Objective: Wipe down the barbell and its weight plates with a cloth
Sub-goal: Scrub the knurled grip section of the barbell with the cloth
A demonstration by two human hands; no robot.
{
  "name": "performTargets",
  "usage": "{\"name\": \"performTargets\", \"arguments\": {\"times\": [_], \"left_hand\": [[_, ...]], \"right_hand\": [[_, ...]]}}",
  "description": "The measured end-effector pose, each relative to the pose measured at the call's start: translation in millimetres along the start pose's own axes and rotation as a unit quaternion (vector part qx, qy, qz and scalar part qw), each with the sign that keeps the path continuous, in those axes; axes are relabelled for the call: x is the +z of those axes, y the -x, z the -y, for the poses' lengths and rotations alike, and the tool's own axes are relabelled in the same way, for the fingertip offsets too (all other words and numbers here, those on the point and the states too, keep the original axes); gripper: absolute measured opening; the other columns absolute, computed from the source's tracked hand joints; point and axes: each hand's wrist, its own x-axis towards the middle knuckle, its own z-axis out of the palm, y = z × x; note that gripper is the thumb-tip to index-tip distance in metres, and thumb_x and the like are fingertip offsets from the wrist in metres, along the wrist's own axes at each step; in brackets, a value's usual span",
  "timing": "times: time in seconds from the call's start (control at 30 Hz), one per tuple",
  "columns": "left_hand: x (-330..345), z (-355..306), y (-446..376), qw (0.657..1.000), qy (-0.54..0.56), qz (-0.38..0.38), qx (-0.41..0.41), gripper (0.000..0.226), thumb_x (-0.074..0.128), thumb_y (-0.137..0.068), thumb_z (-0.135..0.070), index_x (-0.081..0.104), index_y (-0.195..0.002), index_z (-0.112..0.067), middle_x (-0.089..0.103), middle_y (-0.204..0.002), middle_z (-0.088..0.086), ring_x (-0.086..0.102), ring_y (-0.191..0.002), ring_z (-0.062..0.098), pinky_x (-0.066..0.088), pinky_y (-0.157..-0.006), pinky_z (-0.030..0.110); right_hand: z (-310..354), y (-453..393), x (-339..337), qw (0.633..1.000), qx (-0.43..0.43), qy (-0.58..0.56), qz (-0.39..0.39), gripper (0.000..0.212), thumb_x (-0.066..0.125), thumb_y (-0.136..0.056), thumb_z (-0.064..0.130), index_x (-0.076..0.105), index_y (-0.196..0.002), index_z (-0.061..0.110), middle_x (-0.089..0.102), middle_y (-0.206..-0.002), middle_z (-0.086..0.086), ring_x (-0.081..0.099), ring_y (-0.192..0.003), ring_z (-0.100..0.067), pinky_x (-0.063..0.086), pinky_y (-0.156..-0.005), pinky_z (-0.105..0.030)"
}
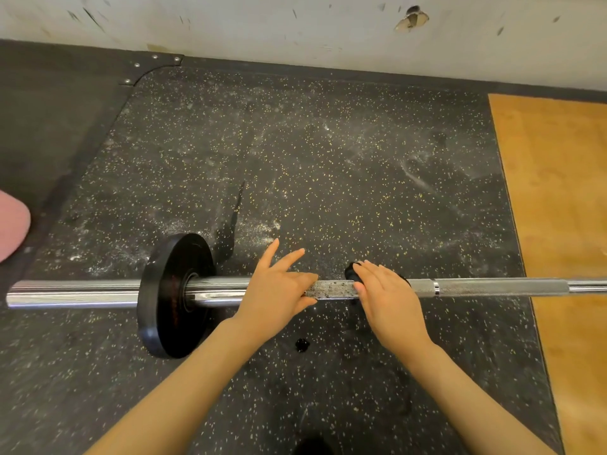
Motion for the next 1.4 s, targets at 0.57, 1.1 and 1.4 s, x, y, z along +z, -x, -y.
{"name": "performTargets", "arguments": {"times": [0.57,1.1,1.4], "left_hand": [[1.8,-2.0,12.1,0.996,0.086,-0.012,-0.008,0.035,0.052,-0.096,-0.047,0.064,-0.125,-0.032,0.071,-0.110,-0.012,0.037,-0.140,0.012,0.002,-0.121,0.044],[13.2,-16.4,37.7,0.994,0.108,-0.022,0.012,0.039,0.063,-0.088,-0.050,0.067,-0.121,-0.030,0.071,-0.110,-0.013,0.053,-0.126,0.008,0.011,-0.119,0.037],[11.1,-26.2,43.7,0.989,0.134,-0.063,-0.027,0.035,0.085,-0.068,-0.041,0.077,-0.100,-0.028,0.075,-0.091,-0.011,0.069,-0.098,0.009,0.042,-0.103,0.044]], "right_hand": [[-1.0,4.6,-8.5,0.999,-0.019,0.001,0.047,0.032,0.054,-0.096,0.024,0.068,-0.116,0.004,0.070,-0.115,-0.010,0.067,-0.105,-0.027,0.052,-0.090,-0.041],[13.1,32.8,-12.7,0.999,-0.025,-0.023,0.002,0.032,0.051,-0.096,0.023,0.072,-0.109,0.003,0.071,-0.110,-0.012,0.069,-0.101,-0.026,0.055,-0.088,-0.044],[7.9,34.0,-18.6,0.997,-0.066,-0.007,0.044,0.022,0.068,-0.088,0.019,0.073,-0.107,0.008,0.074,-0.103,-0.005,0.071,-0.089,-0.022,0.057,-0.079,-0.037]]}}
